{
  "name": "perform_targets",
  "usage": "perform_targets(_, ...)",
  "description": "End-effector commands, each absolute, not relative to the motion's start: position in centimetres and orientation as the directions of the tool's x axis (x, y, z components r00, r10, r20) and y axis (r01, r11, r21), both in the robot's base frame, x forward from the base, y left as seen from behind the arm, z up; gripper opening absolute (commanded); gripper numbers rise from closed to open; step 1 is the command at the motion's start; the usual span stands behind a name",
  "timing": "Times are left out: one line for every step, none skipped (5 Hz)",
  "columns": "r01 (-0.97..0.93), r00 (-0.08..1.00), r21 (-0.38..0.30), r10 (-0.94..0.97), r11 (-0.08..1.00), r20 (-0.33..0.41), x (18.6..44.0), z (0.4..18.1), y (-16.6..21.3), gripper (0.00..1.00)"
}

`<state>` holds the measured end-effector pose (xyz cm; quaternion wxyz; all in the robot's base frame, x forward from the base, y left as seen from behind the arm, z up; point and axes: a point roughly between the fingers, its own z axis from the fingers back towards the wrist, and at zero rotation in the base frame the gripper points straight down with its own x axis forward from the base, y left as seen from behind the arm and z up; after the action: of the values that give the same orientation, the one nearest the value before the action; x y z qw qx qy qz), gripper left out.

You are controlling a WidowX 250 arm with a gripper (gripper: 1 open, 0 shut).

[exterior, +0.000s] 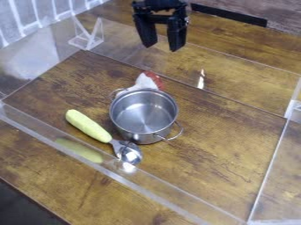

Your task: Remove the mushroom from the silver pot and put it on the table

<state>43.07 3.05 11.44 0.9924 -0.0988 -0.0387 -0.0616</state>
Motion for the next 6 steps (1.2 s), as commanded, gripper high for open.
perform_targets(0.133,0.981,-0.168,-0.106,0.977,0.161,42.7,14.9,3.6,1.00)
perform_targets(0.133,0.982,-0.170,-0.107,0.976,0.153,42.5,14.7,3.6,1.00)
perform_targets(0.133,0.983,-0.173,-0.108,0.976,0.146,42.3,14.6,3.5,1.00)
perform_targets(0.133,0.984,-0.176,-0.109,0.975,0.138,42.2,14.5,3.5,1.00)
perform_targets(0.133,0.985,-0.178,-0.111,0.975,0.132,42.0,14.5,3.5,1.00)
perform_targets(0.125,0.990,-0.186,-0.110,0.974,0.090,41.7,12.9,3.4,1.00)
